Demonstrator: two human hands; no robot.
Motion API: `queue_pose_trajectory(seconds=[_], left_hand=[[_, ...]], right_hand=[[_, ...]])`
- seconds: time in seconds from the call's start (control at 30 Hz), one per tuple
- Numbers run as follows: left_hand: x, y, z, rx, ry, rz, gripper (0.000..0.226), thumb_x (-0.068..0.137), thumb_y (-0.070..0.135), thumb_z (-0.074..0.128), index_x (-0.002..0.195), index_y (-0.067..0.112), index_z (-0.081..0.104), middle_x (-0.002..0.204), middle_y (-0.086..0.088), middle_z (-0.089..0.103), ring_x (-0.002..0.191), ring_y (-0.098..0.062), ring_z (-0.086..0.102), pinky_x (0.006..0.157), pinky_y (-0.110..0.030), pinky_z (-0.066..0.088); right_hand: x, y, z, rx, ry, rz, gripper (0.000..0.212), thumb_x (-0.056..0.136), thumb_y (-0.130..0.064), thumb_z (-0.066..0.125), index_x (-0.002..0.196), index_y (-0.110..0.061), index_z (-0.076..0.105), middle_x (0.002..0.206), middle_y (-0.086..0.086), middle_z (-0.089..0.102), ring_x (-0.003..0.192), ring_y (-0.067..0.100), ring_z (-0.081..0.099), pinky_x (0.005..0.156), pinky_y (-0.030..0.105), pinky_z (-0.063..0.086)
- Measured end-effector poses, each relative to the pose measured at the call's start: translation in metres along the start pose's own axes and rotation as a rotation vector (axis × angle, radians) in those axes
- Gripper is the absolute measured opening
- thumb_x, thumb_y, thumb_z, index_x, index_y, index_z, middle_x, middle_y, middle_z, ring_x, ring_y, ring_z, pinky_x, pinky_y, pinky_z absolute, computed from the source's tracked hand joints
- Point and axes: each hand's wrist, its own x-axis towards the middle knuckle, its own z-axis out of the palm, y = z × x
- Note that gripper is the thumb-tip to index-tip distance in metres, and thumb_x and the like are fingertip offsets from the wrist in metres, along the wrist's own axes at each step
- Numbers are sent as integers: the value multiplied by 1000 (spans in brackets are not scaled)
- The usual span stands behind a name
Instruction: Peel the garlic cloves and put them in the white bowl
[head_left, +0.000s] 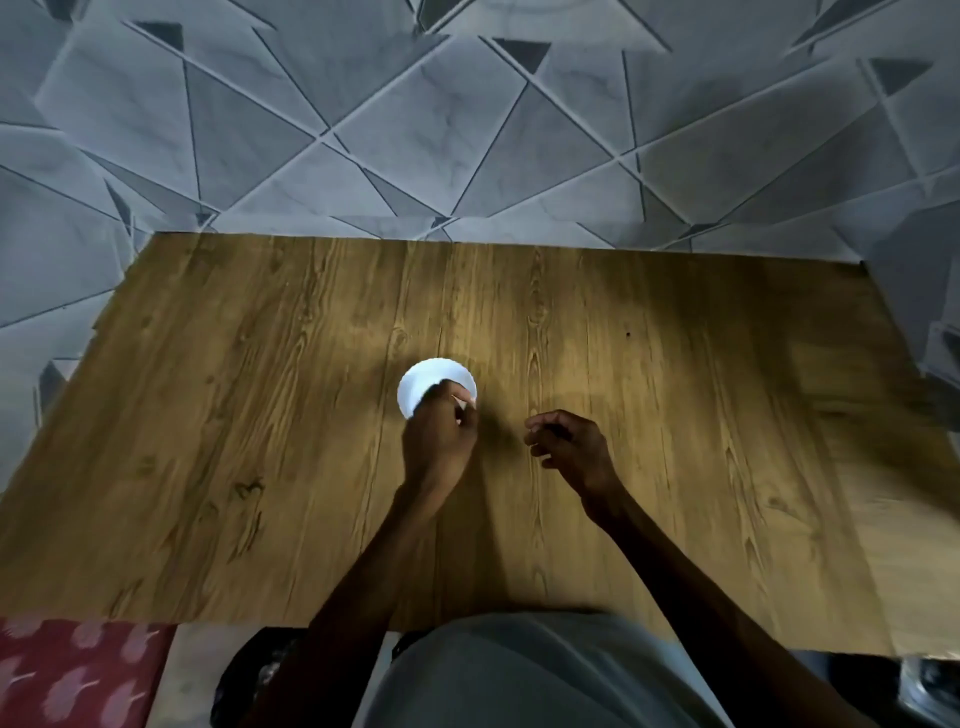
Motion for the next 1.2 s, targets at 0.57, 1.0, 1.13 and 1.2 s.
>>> queue_pose_trajectory(seconds=[0.57, 1.0, 1.13, 1.2], left_hand=[[30, 0, 3, -85, -326, 47, 11, 87, 13, 61, 82, 17, 70, 76, 1, 70, 67, -14, 68, 68, -27, 56], [2, 19, 97, -481, -571, -206, 21, 89, 8, 67, 108, 16, 62, 105, -5, 65, 103, -24, 64, 89, -42, 56], [0, 32, 94, -399, -505, -114, 26, 89, 11, 69, 114, 8, 66, 103, 3, 65, 93, -4, 59, 74, -3, 46], [-1, 32, 94, -348, -465, -61, 24, 88, 8, 68, 112, 5, 68, 105, -1, 68, 93, -5, 59, 71, 1, 42]], right_hand=[[23, 37, -32, -588, 241, -245, 14, 92, -5, 62, 106, -7, 67, 101, 4, 65, 82, 15, 65, 62, 29, 57], [42, 43, -45, -558, 92, -329, 10, 88, -9, 70, 98, -11, 72, 90, 1, 71, 77, 7, 67, 65, 14, 50], [38, 41, -51, -459, 18, -388, 11, 88, -11, 71, 98, -7, 74, 83, -7, 69, 71, -10, 65, 62, 7, 49], [39, 42, -55, -463, -16, -409, 9, 88, -10, 71, 96, -6, 74, 77, -2, 71, 62, -4, 65, 56, 10, 50]])
